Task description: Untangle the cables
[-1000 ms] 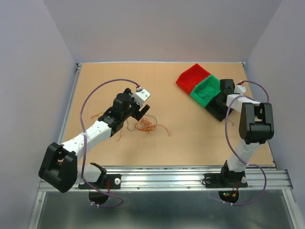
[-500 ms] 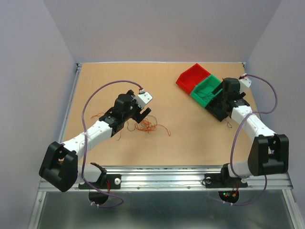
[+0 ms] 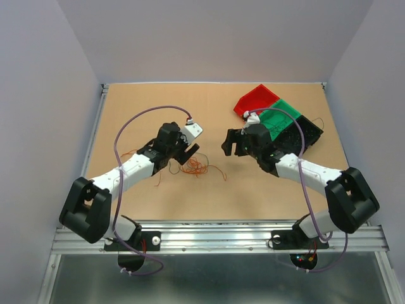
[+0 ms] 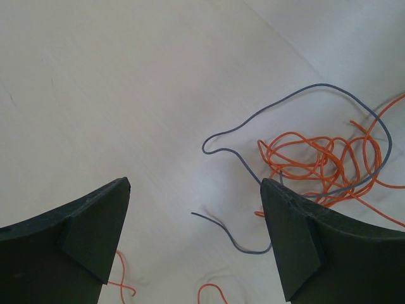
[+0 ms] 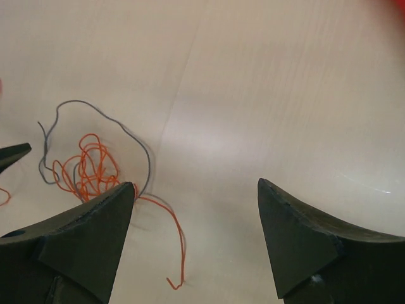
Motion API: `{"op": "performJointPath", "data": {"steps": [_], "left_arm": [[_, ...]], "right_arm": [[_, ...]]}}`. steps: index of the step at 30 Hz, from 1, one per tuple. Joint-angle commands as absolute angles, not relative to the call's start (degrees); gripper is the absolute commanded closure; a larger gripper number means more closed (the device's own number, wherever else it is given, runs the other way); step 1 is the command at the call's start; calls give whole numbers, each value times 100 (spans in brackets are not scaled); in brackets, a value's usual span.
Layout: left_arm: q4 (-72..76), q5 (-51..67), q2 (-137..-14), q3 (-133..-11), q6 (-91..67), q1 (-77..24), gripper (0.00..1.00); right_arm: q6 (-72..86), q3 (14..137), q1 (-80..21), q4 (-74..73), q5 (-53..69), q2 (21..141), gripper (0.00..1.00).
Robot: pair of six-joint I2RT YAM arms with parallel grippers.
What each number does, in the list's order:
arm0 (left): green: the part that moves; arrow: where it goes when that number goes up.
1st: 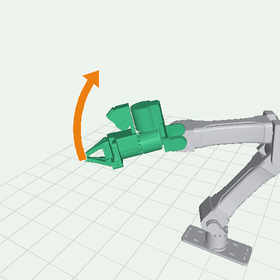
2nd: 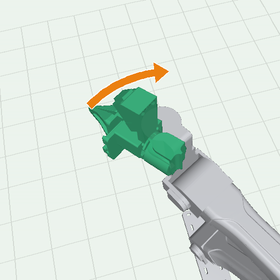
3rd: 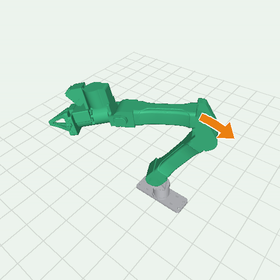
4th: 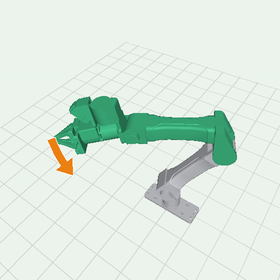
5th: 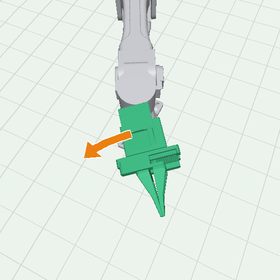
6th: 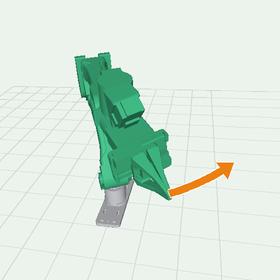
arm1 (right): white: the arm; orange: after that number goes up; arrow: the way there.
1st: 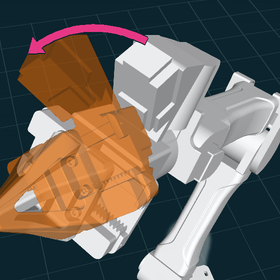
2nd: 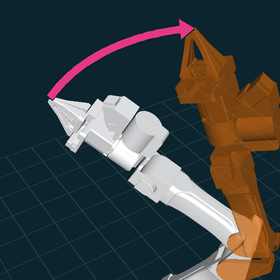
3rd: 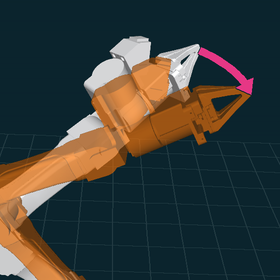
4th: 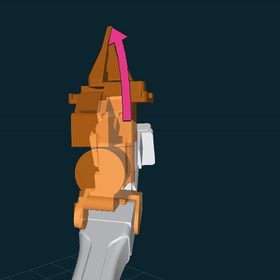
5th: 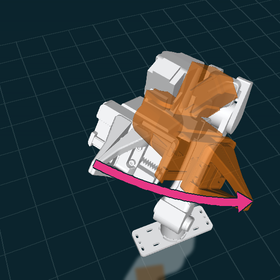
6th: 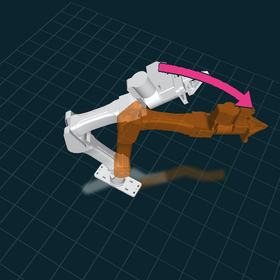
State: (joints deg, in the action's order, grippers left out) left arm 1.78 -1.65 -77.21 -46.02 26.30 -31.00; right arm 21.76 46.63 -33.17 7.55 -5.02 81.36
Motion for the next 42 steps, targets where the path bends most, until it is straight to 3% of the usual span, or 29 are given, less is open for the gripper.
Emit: {"op": "performJointPath", "data": {"steps": [1,8,10,11,12,13,23,24,27,30,35,42], "left_arm": [[9,-317,-8076,-4966,2496,-3041,10],[-387,209,-8647,-5177,2548,-3032,34],[-491,342,-8762,-5264,2584,-3032,54],[-527,456,-8806,-5299,2627,-3032,69],[-519,457,-8815,-5317,2689,-3032,97],[-475,440,-8781,-5326,2689,-3032,100],[307,123,-7796,-4790,2716,-3024,100],[316,123,-7805,-4790,2777,-3032,95],[238,272,-7866,-4746,3189,-3032,42],[176,255,-7805,-4606,3995,-3032,29],[413,764,-7497,-3956,5649,-2900,27],[44,1309,-8049,-4324,6731,-2857,30]], "right_arm": [[2021,4614,-3392,1467,-571,8437,16],[2136,4422,-3428,1898,-501,8552,16],[2153,4334,-3419,1995,-483,8534,16],[2171,4307,-3428,2082,-475,8525,16],[2162,4281,-3419,2127,-440,8534,16],[2162,4254,-3419,2188,-413,8534,17],[2127,4087,-3419,2680,-123,8675,16],[2127,4078,-3419,2698,-106,8675,16],[2109,4017,-3419,2725,-132,8657,16],[2074,3929,-3419,2725,-193,8544,16],[2021,3771,-3419,2742,-167,8289,16],[2021,3533,-3428,2751,-97,7884,16]]}}
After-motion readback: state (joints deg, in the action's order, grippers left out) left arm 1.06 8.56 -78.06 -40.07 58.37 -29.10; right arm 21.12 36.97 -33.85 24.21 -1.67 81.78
